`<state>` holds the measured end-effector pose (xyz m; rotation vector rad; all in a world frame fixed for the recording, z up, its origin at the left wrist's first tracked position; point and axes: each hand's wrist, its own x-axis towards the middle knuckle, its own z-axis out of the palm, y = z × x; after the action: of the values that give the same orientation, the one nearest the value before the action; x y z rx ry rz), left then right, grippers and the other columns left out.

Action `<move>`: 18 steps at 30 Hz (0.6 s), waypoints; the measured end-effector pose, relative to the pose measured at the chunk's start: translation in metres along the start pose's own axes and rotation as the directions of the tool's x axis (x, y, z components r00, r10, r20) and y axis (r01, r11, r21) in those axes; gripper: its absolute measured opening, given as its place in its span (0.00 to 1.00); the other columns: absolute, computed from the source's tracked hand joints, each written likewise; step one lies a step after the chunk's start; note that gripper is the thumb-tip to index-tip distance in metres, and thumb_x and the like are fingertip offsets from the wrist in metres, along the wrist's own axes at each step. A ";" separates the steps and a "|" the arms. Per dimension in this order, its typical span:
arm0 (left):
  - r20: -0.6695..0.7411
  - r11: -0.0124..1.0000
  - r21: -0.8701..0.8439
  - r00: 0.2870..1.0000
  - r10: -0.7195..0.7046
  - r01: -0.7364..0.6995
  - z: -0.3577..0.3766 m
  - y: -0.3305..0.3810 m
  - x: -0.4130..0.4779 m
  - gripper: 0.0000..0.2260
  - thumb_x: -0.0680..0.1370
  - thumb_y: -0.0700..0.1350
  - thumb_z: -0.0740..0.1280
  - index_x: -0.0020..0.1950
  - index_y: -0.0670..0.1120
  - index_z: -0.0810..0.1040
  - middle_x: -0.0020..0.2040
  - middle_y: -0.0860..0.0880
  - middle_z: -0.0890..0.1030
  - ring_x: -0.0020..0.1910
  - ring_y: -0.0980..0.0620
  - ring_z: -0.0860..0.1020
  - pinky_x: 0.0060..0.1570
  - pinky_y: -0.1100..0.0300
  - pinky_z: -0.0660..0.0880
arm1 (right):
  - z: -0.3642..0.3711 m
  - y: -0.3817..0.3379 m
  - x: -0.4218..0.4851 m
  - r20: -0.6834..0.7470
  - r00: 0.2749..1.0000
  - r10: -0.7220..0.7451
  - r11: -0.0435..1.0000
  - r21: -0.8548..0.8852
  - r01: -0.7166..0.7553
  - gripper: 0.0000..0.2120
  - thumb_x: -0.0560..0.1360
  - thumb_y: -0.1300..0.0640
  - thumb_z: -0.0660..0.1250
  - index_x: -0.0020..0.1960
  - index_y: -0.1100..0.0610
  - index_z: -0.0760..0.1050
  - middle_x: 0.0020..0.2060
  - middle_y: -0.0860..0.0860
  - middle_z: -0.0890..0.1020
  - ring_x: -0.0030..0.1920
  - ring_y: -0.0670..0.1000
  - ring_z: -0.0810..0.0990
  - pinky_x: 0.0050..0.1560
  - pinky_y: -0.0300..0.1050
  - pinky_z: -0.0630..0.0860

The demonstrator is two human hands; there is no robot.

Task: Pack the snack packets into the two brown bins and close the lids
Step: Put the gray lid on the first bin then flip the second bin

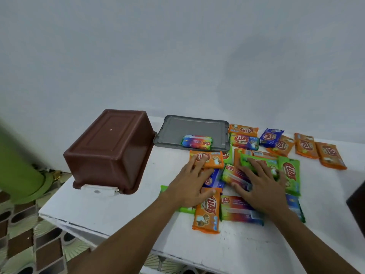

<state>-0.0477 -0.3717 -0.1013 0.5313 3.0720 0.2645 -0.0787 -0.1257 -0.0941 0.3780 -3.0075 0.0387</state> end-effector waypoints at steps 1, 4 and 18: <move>0.020 1.000 0.022 1.000 0.013 -0.013 -0.001 0.002 0.002 0.32 0.78 0.69 0.48 0.79 0.57 0.51 0.80 0.52 0.40 0.77 0.46 0.34 0.75 0.42 0.44 | -0.001 0.004 -0.002 0.002 1.000 0.015 1.000 -0.002 -0.015 0.46 0.64 0.21 0.32 0.74 0.38 0.59 0.78 0.46 0.56 0.77 0.51 0.54 0.71 0.69 0.49; 0.034 0.992 0.112 0.998 0.048 -0.052 -0.015 -0.004 0.000 0.33 0.76 0.72 0.42 0.78 0.60 0.45 0.80 0.50 0.40 0.77 0.44 0.36 0.72 0.35 0.38 | -0.012 -0.001 -0.004 0.008 0.997 0.075 0.996 0.054 -0.075 0.45 0.64 0.20 0.35 0.75 0.38 0.57 0.78 0.47 0.55 0.77 0.53 0.54 0.70 0.71 0.46; -0.302 0.899 0.269 0.916 -0.263 0.346 -0.116 -0.143 -0.105 0.30 0.76 0.50 0.65 0.75 0.47 0.58 0.76 0.41 0.62 0.73 0.38 0.61 0.70 0.43 0.60 | -0.041 -0.205 0.013 -0.191 0.981 0.030 0.968 0.250 0.019 0.28 0.76 0.39 0.55 0.73 0.49 0.66 0.70 0.51 0.71 0.70 0.56 0.67 0.69 0.64 0.57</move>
<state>-0.0011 -0.5588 -0.0129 -0.0030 3.4087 -0.1901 -0.0361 -0.3254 -0.0499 0.3651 -2.8151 0.4348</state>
